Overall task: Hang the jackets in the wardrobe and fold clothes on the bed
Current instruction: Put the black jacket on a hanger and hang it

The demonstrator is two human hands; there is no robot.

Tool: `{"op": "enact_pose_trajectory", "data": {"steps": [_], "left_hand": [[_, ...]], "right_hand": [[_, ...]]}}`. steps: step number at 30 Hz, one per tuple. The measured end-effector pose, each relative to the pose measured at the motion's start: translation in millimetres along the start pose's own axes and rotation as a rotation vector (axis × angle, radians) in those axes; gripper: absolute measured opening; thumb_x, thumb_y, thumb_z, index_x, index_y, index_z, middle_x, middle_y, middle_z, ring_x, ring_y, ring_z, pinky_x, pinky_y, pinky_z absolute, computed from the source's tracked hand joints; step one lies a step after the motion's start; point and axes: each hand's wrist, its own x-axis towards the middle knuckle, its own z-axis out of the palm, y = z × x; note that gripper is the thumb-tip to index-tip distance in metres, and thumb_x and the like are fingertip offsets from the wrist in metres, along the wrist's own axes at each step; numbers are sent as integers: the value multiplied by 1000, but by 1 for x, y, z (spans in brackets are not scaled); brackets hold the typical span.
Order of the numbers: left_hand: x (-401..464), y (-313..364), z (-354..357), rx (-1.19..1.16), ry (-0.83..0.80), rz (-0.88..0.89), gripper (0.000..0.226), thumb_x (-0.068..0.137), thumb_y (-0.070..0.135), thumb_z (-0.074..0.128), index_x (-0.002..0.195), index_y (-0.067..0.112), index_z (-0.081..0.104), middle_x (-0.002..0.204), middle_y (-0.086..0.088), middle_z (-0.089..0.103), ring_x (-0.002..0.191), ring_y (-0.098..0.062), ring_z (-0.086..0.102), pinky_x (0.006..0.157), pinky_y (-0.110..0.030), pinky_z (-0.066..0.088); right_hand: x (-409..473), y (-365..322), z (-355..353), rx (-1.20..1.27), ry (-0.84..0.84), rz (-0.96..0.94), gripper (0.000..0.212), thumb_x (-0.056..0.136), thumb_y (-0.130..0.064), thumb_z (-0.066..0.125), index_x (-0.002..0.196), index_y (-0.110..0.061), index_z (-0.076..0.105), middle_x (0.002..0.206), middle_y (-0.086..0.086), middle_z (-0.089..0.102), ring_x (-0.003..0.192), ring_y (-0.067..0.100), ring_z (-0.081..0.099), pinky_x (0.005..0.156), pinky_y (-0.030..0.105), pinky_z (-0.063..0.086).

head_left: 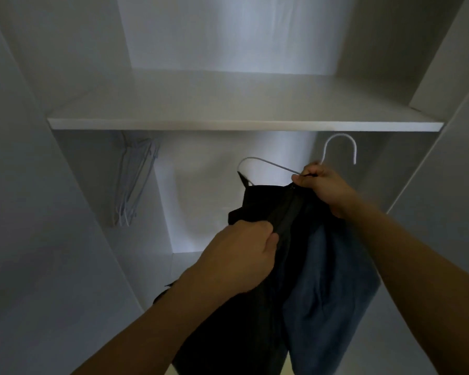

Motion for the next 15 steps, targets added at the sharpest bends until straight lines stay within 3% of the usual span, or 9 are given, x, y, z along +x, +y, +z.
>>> {"op": "enact_pose_trajectory", "data": {"steps": [3,5,7,9,12,13,15], "left_hand": [[-11,1,-10,15,-129,38,40,103,35,37,69,16,43,62,3,48,52,-10,45,52,-26,37],[2,-5,-22,-178,-332,-62,39,100,34,45,70,10,53,63,5,54,55,-7,50,57,-27,43],[24,-23,-33,-461,-464,-228,30,95,28,50,72,13,63,65,8,61,59,-4,56,59,-22,47],[52,-48,-35,-697,-390,-418,19,90,27,50,83,17,64,78,2,65,68,-14,60,66,-25,52],[92,-88,-22,-992,-14,-774,30,84,33,52,105,13,58,104,-12,58,86,-28,60,80,-41,54],[101,-97,-17,-1065,79,-862,37,84,37,54,112,14,55,109,-12,56,92,-28,59,78,-40,54],[115,-111,-7,-1212,95,-955,46,81,47,59,108,11,52,108,-14,57,94,-28,59,69,-36,53]], "right_hand": [[-1,4,5,-4,35,-1,33,87,-13,69,61,-3,51,71,10,48,62,11,51,61,24,42],[-5,-1,11,38,50,-2,30,87,-15,67,64,-6,51,73,14,49,68,22,50,67,32,39],[-10,-12,15,104,35,-47,35,86,-11,67,57,-15,47,69,10,46,66,21,49,68,33,38],[-19,-27,17,80,11,-144,41,83,-6,68,51,-20,46,68,2,46,62,11,51,68,26,40],[-33,-48,23,-33,-32,-290,38,80,-1,69,54,-13,44,69,-2,43,64,7,45,67,15,37],[-37,-52,25,-65,-32,-322,39,79,0,70,54,-12,43,70,-2,43,65,9,44,67,16,36],[-45,-56,27,-113,-23,-354,41,78,1,72,54,-12,42,75,1,43,68,12,44,68,18,36]]}}
